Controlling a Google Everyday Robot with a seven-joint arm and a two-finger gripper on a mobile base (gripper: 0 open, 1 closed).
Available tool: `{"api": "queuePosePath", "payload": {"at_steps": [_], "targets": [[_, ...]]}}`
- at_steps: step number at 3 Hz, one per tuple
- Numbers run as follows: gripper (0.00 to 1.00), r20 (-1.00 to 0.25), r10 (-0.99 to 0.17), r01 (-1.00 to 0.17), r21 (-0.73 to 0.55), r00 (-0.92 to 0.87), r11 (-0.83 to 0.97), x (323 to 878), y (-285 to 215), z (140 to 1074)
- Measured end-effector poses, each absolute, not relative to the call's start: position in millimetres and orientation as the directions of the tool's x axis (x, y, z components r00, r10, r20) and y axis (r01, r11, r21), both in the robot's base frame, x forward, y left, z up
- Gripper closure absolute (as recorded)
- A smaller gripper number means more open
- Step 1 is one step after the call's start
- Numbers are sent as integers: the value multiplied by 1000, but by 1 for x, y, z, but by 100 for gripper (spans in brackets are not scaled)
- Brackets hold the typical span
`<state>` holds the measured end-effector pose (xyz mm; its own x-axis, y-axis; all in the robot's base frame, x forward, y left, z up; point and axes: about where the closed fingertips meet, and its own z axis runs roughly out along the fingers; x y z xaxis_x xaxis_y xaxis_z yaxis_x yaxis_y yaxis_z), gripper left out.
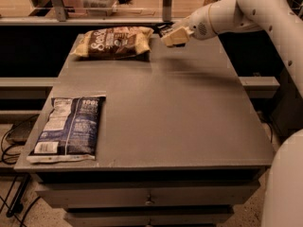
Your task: Move rxbar chocolate near blue chip bag
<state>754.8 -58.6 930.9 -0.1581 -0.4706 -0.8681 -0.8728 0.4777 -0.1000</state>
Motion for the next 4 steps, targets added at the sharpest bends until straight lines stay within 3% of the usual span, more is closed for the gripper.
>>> {"api": "queuePosePath", "payload": {"at_steps": [1, 4], "targets": [[100, -858, -493, -907, -83, -146, 413, 745, -42, 923], [100, -823, -559, -988, 9, -95, 155, 609, 30, 879]]}}
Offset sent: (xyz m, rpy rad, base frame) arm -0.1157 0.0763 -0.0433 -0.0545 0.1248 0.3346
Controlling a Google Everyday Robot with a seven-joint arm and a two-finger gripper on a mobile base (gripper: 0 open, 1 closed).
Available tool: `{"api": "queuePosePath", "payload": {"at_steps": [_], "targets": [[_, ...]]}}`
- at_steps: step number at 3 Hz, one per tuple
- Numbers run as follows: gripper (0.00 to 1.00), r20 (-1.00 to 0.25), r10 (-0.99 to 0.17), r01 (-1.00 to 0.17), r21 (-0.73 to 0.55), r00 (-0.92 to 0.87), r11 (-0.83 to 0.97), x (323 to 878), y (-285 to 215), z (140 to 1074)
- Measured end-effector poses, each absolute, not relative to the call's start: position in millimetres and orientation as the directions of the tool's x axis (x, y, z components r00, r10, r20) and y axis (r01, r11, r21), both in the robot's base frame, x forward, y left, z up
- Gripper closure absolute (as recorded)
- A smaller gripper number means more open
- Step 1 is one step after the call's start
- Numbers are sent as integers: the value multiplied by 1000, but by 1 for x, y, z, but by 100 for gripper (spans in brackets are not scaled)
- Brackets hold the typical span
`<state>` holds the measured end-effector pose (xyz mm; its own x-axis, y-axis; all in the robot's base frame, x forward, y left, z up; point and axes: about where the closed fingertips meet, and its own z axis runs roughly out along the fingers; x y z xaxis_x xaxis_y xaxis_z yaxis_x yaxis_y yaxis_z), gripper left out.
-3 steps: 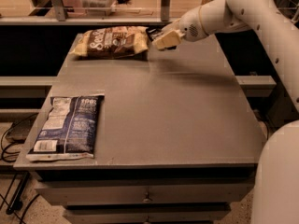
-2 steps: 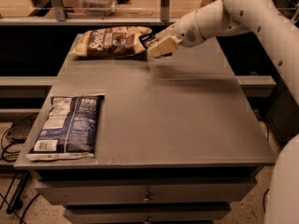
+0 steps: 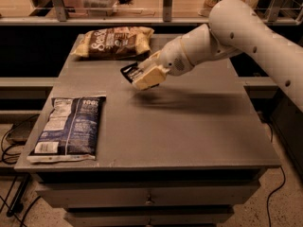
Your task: Move rxbar chocolate near blue chip bag
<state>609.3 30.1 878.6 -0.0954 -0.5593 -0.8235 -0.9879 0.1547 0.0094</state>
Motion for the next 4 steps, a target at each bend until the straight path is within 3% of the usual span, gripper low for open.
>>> {"api": "queuePosePath", "payload": {"at_steps": [1, 4], "targets": [[83, -827, -547, -990, 77, -128, 115, 567, 49, 858], [13, -848, -488, -978, 187, -208, 92, 519, 78, 841]]}}
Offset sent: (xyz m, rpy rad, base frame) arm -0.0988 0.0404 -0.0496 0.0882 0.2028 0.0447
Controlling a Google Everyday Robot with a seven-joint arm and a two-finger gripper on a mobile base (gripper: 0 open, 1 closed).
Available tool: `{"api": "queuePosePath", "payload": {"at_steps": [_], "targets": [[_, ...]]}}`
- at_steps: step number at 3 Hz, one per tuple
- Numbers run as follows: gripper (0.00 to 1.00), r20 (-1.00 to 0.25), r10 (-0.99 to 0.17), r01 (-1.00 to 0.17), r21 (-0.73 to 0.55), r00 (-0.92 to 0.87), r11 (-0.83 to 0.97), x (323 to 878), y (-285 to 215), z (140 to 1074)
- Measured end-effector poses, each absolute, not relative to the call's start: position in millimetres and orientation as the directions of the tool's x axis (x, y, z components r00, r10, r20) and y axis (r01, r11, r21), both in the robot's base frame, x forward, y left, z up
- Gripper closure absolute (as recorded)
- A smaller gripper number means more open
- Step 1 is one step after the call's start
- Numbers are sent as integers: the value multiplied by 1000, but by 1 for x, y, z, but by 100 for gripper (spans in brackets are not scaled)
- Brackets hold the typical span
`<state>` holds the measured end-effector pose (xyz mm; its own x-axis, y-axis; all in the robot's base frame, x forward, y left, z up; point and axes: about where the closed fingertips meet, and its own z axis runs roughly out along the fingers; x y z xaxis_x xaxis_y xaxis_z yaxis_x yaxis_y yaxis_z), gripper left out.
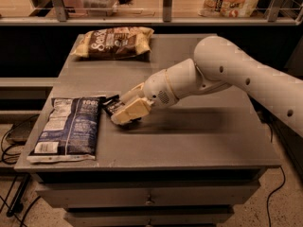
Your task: Move rxbar chocolate near blue chip bag
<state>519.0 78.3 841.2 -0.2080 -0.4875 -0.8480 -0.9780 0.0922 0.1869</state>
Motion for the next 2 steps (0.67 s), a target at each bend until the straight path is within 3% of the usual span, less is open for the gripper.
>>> {"api": "queuePosePath", "payload": {"at_steps": [1, 2], "targets": [[0, -864, -455, -976, 207, -217, 72, 513, 86, 848], [0, -864, -454, -976, 208, -217, 71, 513, 87, 849]]}}
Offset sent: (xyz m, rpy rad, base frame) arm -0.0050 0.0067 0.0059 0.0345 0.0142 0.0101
